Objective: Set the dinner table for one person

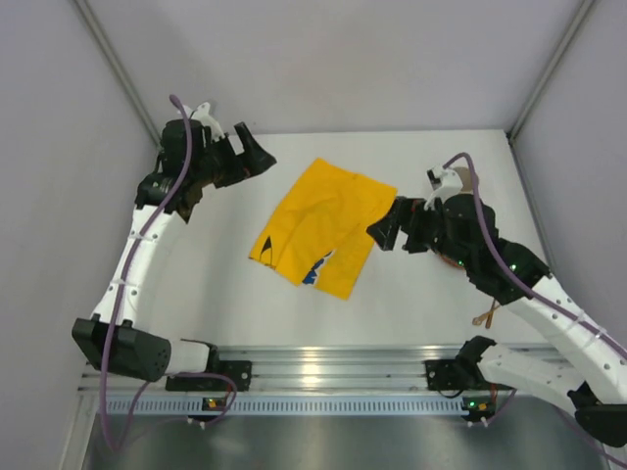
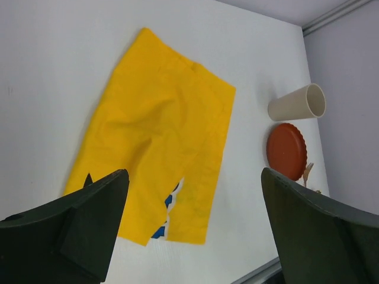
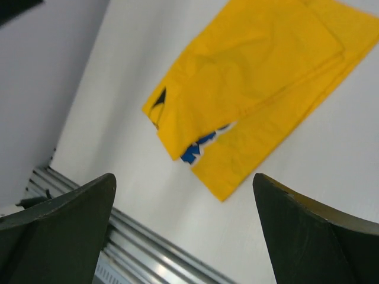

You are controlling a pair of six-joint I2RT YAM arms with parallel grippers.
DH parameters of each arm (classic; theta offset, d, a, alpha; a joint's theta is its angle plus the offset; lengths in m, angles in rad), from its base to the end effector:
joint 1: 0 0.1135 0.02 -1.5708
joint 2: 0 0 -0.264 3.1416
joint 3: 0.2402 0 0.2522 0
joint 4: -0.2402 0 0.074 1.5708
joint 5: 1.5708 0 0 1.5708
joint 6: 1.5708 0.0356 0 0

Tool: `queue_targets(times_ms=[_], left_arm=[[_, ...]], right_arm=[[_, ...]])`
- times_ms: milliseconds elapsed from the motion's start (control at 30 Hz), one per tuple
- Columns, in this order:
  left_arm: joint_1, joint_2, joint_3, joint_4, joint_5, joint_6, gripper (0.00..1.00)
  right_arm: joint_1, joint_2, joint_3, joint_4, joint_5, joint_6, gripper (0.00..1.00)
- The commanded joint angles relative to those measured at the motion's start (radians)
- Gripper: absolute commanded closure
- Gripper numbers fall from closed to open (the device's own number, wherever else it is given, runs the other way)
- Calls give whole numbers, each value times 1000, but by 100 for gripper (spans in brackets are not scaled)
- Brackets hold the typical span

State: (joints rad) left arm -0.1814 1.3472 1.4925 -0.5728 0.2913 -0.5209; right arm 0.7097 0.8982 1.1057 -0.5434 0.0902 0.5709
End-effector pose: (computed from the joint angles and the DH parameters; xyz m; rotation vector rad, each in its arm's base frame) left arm 0.2869 -0.0630 0.4209 -0.1555 2.0508 -0.7351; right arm 0.1433 0.1189 0.3931 -0.0741 1.9818 0.7691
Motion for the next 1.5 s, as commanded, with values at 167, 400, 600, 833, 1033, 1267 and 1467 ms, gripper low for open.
queue_targets(times_ms=[167, 400, 600, 833, 1033, 1267, 1467], left_arm=[[69, -139, -299, 159, 327, -289, 2], [-114, -34, -314, -176, -248, -33, 20], [-271, 39, -374, -162, -321, -10, 35], [-487, 187, -390, -119, -366, -2, 49], [-517, 305, -332, -94, -446, 22, 37], [-517, 427, -238, -88, -480, 99, 33], [-518, 497, -195, -79, -484, 139, 36]], right_arm=[[-3, -71, 9, -206, -151, -68, 0], [-1, -4, 28, -335, -152, -42, 0], [-3, 30, 14, -328, -144, -37, 0], [-3, 126, 80, -368, -99, -83, 0], [-3, 126, 13, -339, -112, -16, 0], [-3, 146, 5, -339, -93, 0, 0], [-3, 199, 2, -317, -69, 4, 0]])
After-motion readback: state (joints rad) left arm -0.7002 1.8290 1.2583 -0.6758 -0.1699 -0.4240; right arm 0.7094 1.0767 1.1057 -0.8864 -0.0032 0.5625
